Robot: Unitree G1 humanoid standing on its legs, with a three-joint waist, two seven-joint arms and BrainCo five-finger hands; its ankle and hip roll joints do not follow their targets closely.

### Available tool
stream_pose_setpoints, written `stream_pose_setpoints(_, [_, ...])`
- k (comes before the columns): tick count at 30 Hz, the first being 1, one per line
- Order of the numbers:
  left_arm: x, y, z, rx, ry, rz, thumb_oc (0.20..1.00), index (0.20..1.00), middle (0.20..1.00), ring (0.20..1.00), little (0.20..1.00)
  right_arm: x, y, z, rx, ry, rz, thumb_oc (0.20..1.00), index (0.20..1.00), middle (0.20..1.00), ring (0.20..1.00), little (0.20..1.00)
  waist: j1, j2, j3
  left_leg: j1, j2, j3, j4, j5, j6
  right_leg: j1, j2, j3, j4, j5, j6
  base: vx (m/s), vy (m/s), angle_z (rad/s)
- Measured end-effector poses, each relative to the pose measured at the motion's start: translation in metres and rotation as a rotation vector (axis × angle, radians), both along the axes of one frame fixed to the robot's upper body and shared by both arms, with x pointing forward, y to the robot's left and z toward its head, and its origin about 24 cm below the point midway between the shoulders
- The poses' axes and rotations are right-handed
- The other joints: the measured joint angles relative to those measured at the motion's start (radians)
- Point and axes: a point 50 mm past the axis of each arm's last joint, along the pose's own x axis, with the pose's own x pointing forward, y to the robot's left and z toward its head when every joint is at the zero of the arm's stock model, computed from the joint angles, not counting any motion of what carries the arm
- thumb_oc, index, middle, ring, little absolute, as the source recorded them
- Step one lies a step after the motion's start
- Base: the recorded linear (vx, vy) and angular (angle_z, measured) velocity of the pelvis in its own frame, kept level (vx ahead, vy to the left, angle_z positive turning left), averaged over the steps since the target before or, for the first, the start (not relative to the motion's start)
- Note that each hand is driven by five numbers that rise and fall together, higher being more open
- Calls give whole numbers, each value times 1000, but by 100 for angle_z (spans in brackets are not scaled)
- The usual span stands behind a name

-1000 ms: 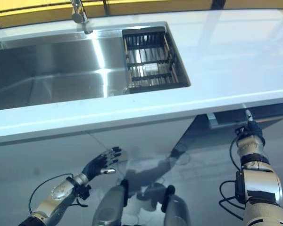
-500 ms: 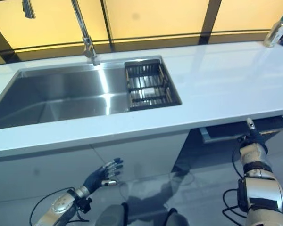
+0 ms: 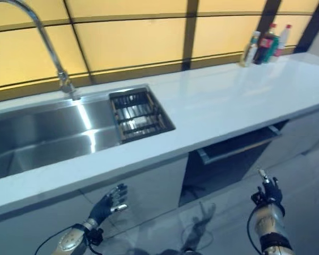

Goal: Pick up plates and place into dishwasher.

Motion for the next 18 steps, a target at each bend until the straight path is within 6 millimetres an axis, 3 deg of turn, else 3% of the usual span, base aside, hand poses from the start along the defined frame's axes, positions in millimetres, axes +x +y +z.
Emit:
stream_pose_setpoints(3, [2,1,3,-4,-35,21,1000,1000,1000,1000,1000,-2,16,2,8,-78,52,1000,1000,1000,1000,1000,-16,-8,-21,2,2,8,-31,15,-1,0,4,2,-23,11,-2,-106,39,-9])
stream_pose_setpoints(8, [5,-2,10,-5,-100,9,1000,1000,1000,1000,1000,-1,60,6,0,-190,230,1000,1000,1000,1000,1000,-45,-9,-35,17,0,27,-76,35,0,-11,6,14,-34,16,-6,-106,28,-8])
stream_pose_setpoints(12, [9,-9,20,-35,-173,0,1000,1000,1000,1000,1000,0,96,9,4,-269,407,1000,1000,1000,1000,1000,-51,-2,-48,16,-2,34,-118,57,-2,-29,6,12,-53,31,-4,-88,21,-8])
stream_pose_setpoints(18, [9,-15,24,-69,-196,-4,1000,1000,1000,1000,1000,-4,133,14,41,-362,620,1000,1000,1000,1000,1000,-51,1,-49,17,-2,30,-145,80,-9,-8,15,-8,-119,66,-2,-52,23,4])
